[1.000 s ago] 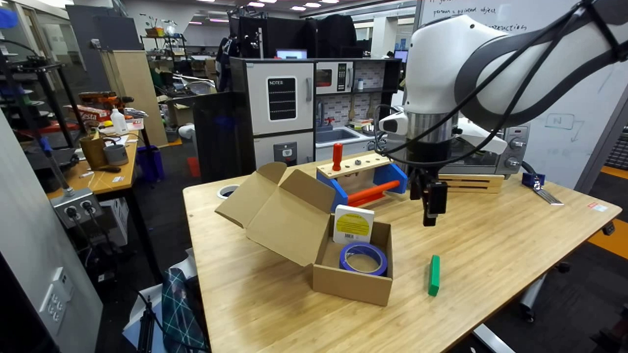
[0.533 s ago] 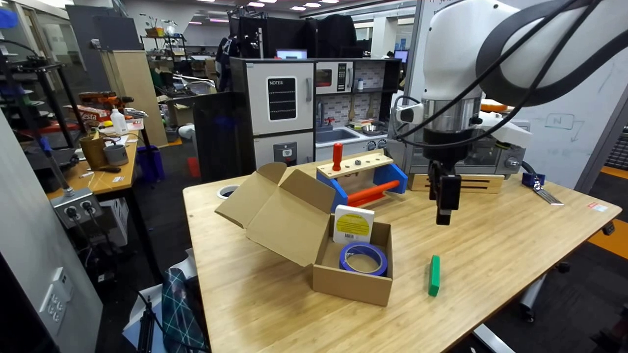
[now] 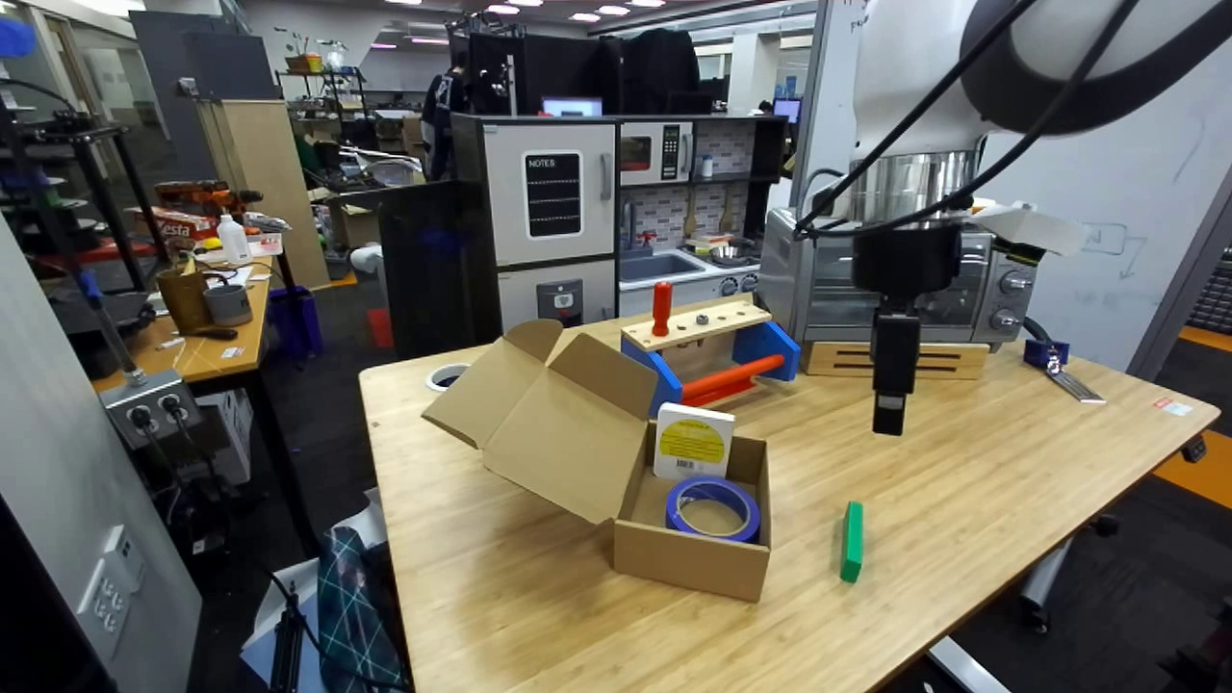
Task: Place the book, blue masking tape, and green block in the box
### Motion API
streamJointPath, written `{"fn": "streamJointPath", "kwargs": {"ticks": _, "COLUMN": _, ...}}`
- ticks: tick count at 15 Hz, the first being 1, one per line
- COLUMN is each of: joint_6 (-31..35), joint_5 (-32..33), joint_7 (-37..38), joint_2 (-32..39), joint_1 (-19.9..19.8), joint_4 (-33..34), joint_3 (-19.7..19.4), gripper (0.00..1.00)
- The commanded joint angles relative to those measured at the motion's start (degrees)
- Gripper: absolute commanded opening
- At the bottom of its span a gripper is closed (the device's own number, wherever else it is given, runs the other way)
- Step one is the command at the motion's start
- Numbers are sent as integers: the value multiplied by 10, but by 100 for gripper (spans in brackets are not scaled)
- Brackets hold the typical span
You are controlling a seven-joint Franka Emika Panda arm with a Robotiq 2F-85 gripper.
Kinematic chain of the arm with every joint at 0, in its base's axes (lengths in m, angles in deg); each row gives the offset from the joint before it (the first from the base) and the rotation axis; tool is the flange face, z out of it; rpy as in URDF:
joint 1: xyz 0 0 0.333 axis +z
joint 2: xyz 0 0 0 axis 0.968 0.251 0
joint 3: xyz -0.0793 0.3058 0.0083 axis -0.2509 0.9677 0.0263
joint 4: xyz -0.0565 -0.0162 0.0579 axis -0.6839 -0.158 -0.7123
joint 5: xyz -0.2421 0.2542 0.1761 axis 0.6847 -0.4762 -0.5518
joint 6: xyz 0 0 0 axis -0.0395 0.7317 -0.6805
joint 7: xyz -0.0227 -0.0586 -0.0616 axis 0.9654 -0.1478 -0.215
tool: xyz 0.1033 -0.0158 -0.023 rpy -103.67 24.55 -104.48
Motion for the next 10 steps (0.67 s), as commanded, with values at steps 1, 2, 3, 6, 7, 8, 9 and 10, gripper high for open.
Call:
{"fn": "streamJointPath", "kwargs": {"ticks": 1, "joint_6": 45, "joint_5": 21, "joint_7": -35, "joint_2": -2, "joint_1": 2, "joint_4": -4, "joint_3": -8, "gripper": 100}}
{"fn": "streamJointPath", "kwargs": {"ticks": 2, "joint_6": 56, "joint_5": 28, "joint_7": -74, "joint_2": 3, "joint_1": 0, "joint_4": -4, "joint_3": -10, "gripper": 100}}
{"fn": "streamJointPath", "kwargs": {"ticks": 3, "joint_6": 61, "joint_5": 35, "joint_7": -102, "joint_2": 6, "joint_1": -1, "joint_4": -4, "joint_3": -13, "gripper": 100}}
{"fn": "streamJointPath", "kwargs": {"ticks": 6, "joint_6": 54, "joint_5": 25, "joint_7": -200, "joint_2": 19, "joint_1": -8, "joint_4": -2, "joint_3": -22, "gripper": 100}}
{"fn": "streamJointPath", "kwargs": {"ticks": 7, "joint_6": 53, "joint_5": 19, "joint_7": -231, "joint_2": 21, "joint_1": -9, "joint_4": -3, "joint_3": -24, "gripper": 100}}
{"fn": "streamJointPath", "kwargs": {"ticks": 8, "joint_6": 52, "joint_5": 18, "joint_7": -254, "joint_2": 22, "joint_1": -10, "joint_4": -4, "joint_3": -24, "gripper": 100}}
{"fn": "streamJointPath", "kwargs": {"ticks": 9, "joint_6": 50, "joint_5": 18, "joint_7": -272, "joint_2": 21, "joint_1": -9, "joint_4": -5, "joint_3": -23, "gripper": 100}}
{"fn": "streamJointPath", "kwargs": {"ticks": 10, "joint_6": 50, "joint_5": 18, "joint_7": -286, "joint_2": 20, "joint_1": -8, "joint_4": -5, "joint_3": -22, "gripper": 100}}
